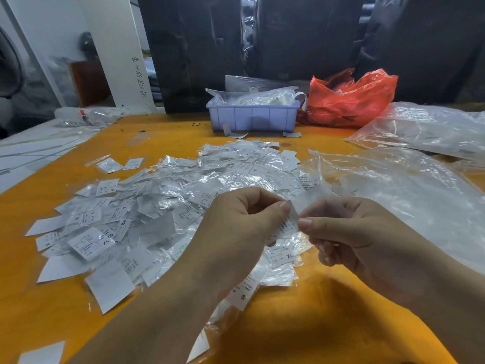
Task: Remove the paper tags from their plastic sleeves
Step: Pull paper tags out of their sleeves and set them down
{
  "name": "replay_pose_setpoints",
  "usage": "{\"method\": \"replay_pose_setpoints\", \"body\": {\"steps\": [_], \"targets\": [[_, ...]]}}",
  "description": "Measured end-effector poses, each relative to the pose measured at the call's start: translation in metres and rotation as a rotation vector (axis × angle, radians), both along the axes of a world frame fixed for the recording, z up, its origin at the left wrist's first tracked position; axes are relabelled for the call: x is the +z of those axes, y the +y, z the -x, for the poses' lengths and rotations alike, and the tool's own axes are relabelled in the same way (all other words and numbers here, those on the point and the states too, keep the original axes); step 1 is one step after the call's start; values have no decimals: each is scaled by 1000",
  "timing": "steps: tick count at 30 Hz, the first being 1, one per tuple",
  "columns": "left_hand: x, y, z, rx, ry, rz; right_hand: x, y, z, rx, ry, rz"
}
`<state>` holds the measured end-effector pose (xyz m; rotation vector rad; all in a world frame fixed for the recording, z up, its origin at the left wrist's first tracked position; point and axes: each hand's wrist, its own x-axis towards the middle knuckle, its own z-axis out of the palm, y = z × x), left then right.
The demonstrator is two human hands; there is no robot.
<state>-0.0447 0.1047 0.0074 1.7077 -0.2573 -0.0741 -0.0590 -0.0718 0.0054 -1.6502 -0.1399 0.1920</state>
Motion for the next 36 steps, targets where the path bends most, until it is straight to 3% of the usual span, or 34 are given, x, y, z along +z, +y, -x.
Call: {"method": "replay_pose_setpoints", "body": {"steps": [7, 14, 36], "targets": [[-1, 0, 0, -6, 14, 41, 1, 2, 3, -11, -4, -28], [-5, -5, 4, 43, -212, -106, -1, 4, 2, -41, -2, -75], [-3, -2, 1, -86, -69, 22, -2, 6, 4, 1, 1, -94]]}}
